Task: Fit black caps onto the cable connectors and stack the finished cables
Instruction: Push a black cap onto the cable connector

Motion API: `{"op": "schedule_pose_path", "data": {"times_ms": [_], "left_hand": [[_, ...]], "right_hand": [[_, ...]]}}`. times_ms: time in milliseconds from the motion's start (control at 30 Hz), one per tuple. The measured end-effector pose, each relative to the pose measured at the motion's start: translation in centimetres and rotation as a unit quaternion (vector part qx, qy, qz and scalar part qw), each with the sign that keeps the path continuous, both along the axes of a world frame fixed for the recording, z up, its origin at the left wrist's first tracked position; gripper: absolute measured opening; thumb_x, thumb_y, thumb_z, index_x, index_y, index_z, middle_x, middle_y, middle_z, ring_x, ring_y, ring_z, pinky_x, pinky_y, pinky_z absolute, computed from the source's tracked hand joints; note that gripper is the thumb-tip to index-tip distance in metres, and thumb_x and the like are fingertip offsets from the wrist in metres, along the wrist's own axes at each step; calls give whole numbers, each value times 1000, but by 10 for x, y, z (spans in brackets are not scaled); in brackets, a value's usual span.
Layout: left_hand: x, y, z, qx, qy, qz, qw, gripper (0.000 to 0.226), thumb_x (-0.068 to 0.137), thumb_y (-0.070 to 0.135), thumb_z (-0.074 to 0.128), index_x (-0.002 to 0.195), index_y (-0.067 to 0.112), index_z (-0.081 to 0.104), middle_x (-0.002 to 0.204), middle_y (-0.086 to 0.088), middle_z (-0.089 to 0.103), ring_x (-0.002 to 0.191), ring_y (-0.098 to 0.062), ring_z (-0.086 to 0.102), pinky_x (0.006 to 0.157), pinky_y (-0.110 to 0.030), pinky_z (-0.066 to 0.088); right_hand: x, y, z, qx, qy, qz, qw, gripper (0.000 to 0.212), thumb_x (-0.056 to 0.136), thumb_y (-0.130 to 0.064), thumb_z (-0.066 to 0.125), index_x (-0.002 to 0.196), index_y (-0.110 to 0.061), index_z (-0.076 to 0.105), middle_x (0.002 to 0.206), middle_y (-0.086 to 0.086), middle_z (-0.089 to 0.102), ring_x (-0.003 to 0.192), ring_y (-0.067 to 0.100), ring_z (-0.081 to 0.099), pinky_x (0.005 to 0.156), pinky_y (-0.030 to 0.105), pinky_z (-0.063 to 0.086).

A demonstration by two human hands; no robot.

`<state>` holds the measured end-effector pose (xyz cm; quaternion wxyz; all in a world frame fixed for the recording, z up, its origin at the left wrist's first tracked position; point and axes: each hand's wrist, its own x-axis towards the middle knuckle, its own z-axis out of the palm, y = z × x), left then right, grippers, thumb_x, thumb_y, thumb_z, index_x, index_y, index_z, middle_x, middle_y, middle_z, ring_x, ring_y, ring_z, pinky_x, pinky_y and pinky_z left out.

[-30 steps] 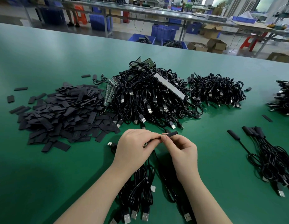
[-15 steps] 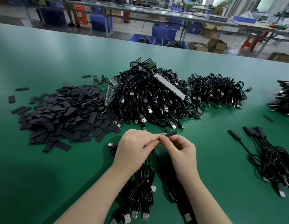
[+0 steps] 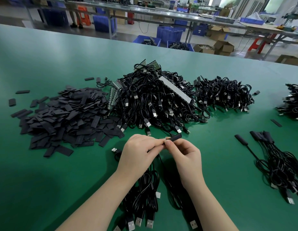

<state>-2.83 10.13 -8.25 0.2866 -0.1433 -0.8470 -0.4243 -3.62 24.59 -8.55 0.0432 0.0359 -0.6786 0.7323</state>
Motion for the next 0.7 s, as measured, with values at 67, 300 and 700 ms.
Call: {"op": "schedule_pose_path", "data": {"times_ms": [67, 300, 700], "left_hand": [[1, 0, 0, -2, 5, 11, 1000, 25, 85, 36, 62, 96, 21, 79, 82, 12, 74, 81, -2, 63, 80, -27, 48], [-1, -2, 1, -41, 19, 23, 999, 25, 84, 31, 59, 97, 22, 78, 82, 10, 74, 86, -4, 60, 84, -18, 42], [0, 0, 4, -42, -29, 26, 998, 25, 81, 21, 71, 105, 22, 77, 88, 11, 75, 96, -3, 59, 87, -19, 44]], "right_hand": [[0, 1, -1, 8, -1, 9, 1000, 18, 87, -13, 73, 71, -21, 74, 74, -1, 71, 71, 10, 62, 68, 18, 50], [2, 2, 2, 8, -12, 29, 999, 8, 86, -15, 75, 84, -23, 77, 78, 2, 71, 75, 12, 63, 72, 23, 51], [5, 3, 3, 54, 65, -83, 993, 41, 89, -7, 71, 111, -42, 67, 81, -13, 74, 72, -3, 63, 68, 8, 45]]}}
